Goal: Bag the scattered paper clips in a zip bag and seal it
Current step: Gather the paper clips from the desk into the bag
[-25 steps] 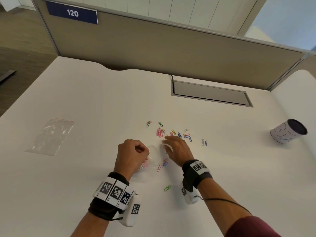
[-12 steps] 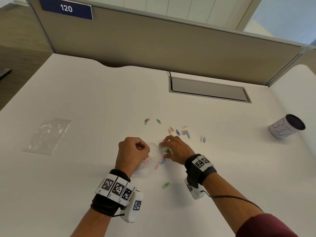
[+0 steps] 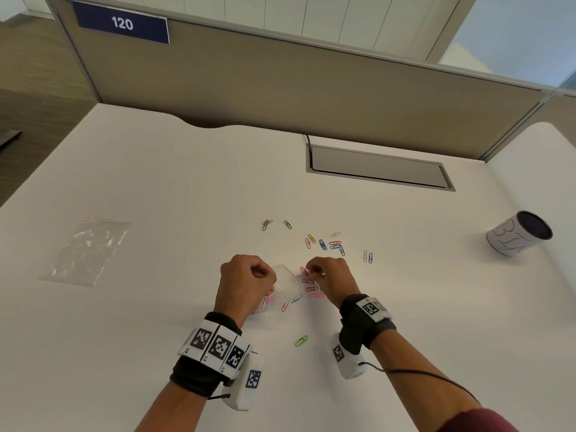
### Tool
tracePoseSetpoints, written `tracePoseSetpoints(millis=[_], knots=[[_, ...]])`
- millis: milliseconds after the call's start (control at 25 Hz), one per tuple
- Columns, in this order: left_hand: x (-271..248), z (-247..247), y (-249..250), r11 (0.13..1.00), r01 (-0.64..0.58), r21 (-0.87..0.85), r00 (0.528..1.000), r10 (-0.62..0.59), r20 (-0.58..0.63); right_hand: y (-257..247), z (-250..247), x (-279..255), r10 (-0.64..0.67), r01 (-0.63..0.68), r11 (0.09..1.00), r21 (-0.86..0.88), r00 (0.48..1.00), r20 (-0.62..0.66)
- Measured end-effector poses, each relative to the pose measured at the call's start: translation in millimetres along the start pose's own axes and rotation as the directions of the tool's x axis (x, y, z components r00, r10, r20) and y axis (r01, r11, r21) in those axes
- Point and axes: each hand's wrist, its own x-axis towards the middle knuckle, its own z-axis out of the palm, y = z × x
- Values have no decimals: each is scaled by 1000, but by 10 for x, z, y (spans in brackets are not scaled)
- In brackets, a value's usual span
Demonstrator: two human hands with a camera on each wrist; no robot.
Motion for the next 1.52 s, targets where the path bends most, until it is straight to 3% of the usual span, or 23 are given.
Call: tracePoseSetpoints(millis=[80, 160, 280, 360, 440, 600, 680, 920, 1080, 1200, 1240, 1320, 1400, 1520], knots=[[-7, 2, -4, 1000, 15, -6, 1000, -15, -2, -3, -57, -45, 134, -109, 955, 275, 988, -73], [-17, 6, -6, 1000, 22, -16, 1000, -22, 1, -80, -128, -136, 219, -156, 812, 562, 975, -45], [-24, 5, -6, 1000, 21, -23, 1000, -21, 2, -304, -267, -281, 175, -143, 525, 839, 983, 58], [-26, -1, 0, 1000, 18, -13, 1000, -18, -3, -437, -314, -332, 95, -127, 459, 879, 991, 93], [-34, -10, 5, 1000, 18, -12, 1000, -18, -11, -536, -287, -345, 28, -114, 525, 843, 993, 117], [-50, -37, 5, 1000, 12, -9, 1000, -12, -28, -653, -143, -370, -33, -30, 848, 529, 993, 109], [-65, -30, -2, 1000, -1, 0, 1000, 1, -19, -698, -102, -371, -29, -13, 908, 418, 995, 95], [-67, 2, -4, 1000, -1, 7, 1000, 1, -10, -797, -96, -348, 63, -95, 901, 424, 994, 88], [-83, -1, 21, 1000, 11, 15, 1000, -11, -7, -808, -202, -413, -21, -19, 903, 430, 996, 90], [-71, -21, 9, 1000, 23, 9, 1000, -22, -20, -666, -308, -400, 55, 19, 782, 622, 993, -100], [-66, -25, -1, 1000, 22, 3, 1000, -22, -21, -570, -338, -392, 105, 15, 781, 624, 982, -155], [-61, -30, -11, 1000, 16, -8, 1000, -16, -23, -339, -324, -408, 153, -42, 879, 476, 968, -197], [-60, -42, -11, 1000, 7, -8, 999, -7, -33, -217, -188, -467, 122, -94, 963, 252, 988, -99], [-60, -41, -6, 1000, -13, -3, 999, 13, -38, -252, 138, -490, 28, -44, 994, 99, 987, 157]])
